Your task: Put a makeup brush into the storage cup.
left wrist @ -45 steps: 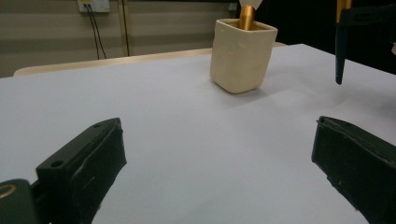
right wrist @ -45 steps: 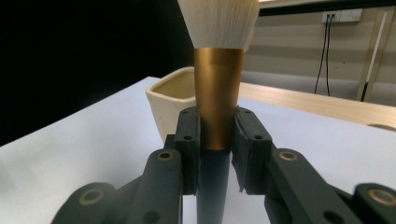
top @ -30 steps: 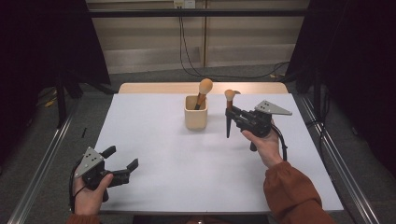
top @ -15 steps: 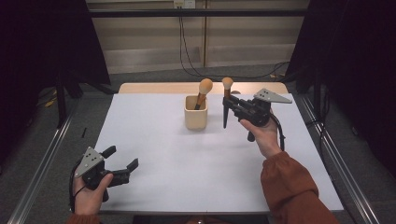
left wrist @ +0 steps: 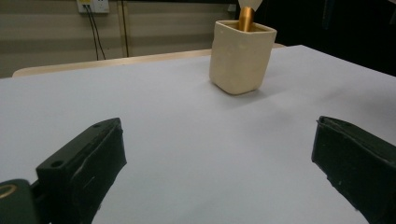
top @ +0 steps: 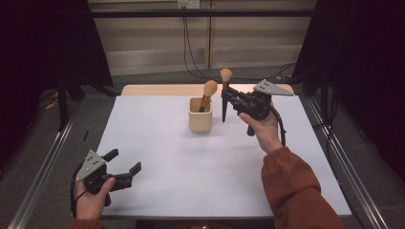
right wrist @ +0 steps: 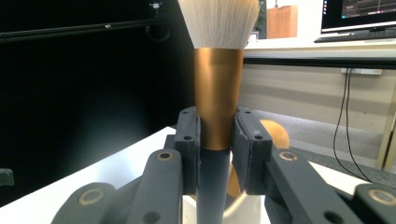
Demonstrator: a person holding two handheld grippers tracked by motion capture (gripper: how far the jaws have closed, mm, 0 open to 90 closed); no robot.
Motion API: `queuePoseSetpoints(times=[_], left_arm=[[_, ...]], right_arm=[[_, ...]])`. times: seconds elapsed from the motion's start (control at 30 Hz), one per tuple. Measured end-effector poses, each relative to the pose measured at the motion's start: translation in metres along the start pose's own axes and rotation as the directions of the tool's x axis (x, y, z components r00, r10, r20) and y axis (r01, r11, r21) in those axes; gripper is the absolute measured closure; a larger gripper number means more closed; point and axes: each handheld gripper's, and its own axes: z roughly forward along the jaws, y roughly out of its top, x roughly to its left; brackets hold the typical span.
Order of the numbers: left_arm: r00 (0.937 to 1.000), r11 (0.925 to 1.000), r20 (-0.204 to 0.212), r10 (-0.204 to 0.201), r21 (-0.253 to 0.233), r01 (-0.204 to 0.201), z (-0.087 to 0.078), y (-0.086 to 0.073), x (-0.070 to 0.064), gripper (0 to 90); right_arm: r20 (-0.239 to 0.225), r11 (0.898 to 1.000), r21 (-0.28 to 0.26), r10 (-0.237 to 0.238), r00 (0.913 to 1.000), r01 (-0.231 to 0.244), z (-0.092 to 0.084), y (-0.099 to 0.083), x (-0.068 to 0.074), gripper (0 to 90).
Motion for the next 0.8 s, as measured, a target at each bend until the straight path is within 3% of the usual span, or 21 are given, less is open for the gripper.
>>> queuePoseSetpoints(times=[0.8], left_arm=[[1.0000, 1.0000, 0.005, 0.000, -0.005, 0.000, -0.001, 0.000, 0.000, 2.7]], right_arm=[[0.010, 1.000, 0.015, -0.027, 0.9996, 0.027, 0.053, 0.016, 0.006, 73.7]])
